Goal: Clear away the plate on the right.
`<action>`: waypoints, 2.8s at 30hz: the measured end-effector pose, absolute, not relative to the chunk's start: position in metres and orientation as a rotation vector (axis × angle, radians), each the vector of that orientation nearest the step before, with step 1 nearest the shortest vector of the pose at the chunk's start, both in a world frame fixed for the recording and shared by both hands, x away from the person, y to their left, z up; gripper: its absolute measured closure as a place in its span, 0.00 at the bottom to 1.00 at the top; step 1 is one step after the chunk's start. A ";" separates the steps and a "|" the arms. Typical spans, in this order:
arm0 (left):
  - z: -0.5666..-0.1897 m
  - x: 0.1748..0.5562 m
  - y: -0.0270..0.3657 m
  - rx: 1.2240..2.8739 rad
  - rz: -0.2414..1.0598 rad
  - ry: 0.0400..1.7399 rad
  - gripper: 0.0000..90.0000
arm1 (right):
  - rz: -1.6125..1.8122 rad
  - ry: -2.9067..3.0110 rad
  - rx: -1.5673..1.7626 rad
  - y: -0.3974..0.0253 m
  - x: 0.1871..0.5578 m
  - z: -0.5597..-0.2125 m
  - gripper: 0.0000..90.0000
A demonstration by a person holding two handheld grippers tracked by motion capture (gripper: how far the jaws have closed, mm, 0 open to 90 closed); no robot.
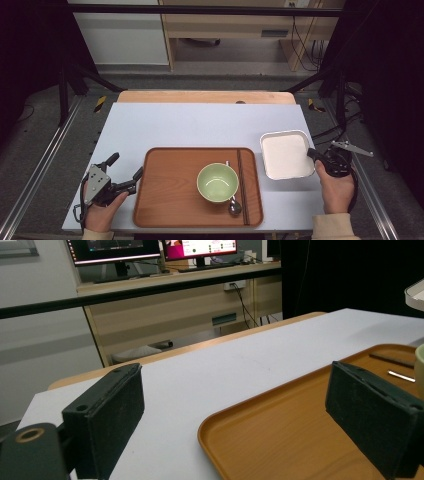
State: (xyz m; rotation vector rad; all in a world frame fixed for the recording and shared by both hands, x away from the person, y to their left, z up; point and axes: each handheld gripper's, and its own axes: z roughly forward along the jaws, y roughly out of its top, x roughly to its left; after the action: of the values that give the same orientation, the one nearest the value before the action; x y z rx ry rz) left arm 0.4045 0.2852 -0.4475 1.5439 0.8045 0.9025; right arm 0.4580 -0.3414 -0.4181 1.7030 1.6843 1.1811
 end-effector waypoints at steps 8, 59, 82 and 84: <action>-0.419 0.405 0.273 1.517 0.925 0.765 0.13 | 1.290 1.669 1.623 -0.321 0.460 -0.392 0.99; -0.378 0.459 0.159 1.618 0.796 0.867 0.47 | 1.524 1.725 1.365 -0.109 0.493 -0.363 0.99; -0.386 0.475 0.157 1.447 0.795 1.047 0.89 | 1.486 1.718 1.397 -0.097 0.490 -0.368 0.99; -0.384 0.476 0.157 1.430 0.816 1.046 0.92 | 1.472 1.729 1.396 -0.096 0.489 -0.369 0.98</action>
State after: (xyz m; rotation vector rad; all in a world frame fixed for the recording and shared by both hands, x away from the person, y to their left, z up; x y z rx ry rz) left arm 0.4758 0.1568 -0.3840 1.4298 1.0464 0.8158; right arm 0.4895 -0.0958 -0.3687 1.3958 1.7286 1.4722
